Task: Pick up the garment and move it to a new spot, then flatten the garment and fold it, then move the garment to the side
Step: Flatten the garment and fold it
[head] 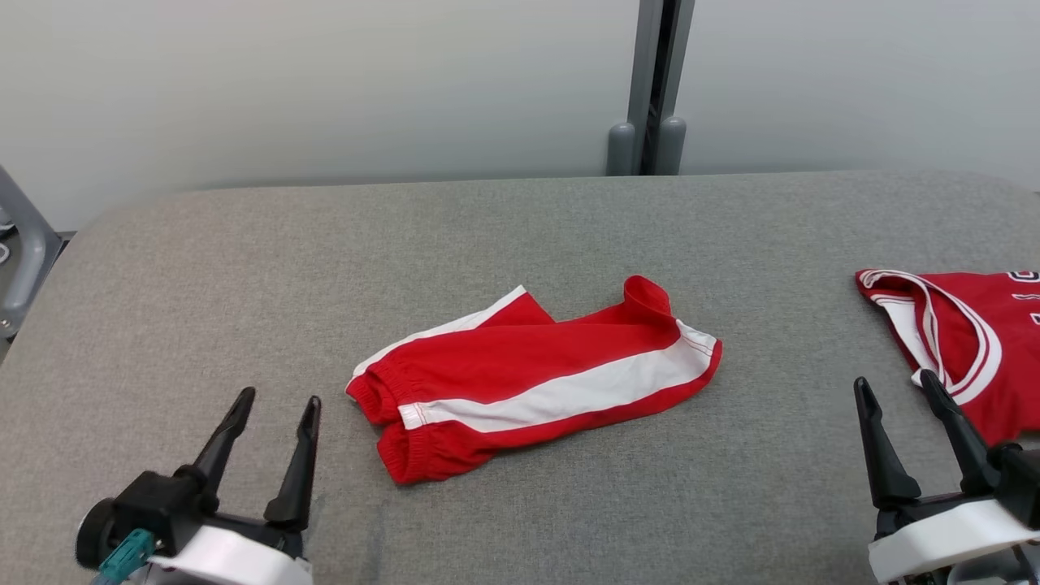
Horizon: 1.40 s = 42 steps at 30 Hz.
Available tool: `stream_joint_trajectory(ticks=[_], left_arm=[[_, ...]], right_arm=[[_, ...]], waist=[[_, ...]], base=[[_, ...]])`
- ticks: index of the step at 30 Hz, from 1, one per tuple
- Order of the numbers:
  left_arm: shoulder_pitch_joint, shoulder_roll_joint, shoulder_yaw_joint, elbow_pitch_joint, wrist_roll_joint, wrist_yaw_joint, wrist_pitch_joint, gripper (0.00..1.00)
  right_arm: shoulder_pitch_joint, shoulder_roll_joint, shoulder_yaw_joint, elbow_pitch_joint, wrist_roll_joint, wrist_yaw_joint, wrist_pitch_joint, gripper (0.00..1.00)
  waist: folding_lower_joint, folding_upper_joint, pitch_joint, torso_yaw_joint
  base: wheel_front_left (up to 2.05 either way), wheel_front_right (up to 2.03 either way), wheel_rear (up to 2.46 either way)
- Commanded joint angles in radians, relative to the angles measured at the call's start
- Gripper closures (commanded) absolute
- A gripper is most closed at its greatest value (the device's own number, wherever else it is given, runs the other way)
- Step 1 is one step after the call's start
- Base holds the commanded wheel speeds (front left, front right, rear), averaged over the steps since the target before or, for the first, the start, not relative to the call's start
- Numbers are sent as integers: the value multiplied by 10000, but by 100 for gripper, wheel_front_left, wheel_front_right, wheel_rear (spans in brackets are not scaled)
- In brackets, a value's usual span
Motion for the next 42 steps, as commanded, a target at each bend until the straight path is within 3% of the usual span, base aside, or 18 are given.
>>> stream_joint_trajectory(ticks=[1, 6, 16, 27, 32, 33, 35, 42], left_arm=[[-342, -69, -209, 25, -79, -125, 162, 0], [-1082, -288, -1073, 487, -407, -491, 783, 0], [-2306, -640, -2364, 2473, -1747, -695, 1373, 0], [-3509, -168, -3252, 4229, -3129, -690, 795, 0], [-3863, -97, -3737, 4397, -3560, -691, 556, 0], [-3919, -52, -3890, 4354, -3643, -692, 516, 9], [-4069, 53, -4105, 4276, -3784, -692, 345, 100], [-4421, 353, -4604, 4228, -3975, -692, -51, 100]], right_arm=[[-125, -38, -61, -64, -35, -3, 36, 0], [-381, -36, 5, -78, -86, -3, 68, 0], [-945, -96, 329, -27, -178, -3, 110, 0], [-1189, -16, 159, 39, -273, -3, 34, 0], [-1289, 20, 124, 86, -282, -3, 1, 0], [-1321, 16, 125, 108, -281, -3, -9, 0], [-1394, 13, 177, 154, -268, -3, -1, 0], [-2072, -405, 721, 500, -48, -3, 214, 0]], waist=[[0, -1, 195, 187], [0, -1, 628, 402], [0, -1, 1354, 113], [0, -1, 1880, -206], [0, -1, 1971, -183], [0, -1, 1983, -170], [0, -1, 2001, -139], [0, -1, 2098, 52]], base=[[0, 0, 0], [0, 0, 0], [0, 0, 0], [0, 0, 0], [0, 0, 0], [0, 0, 0], [0, 0, 0], [0, 0, 0]])
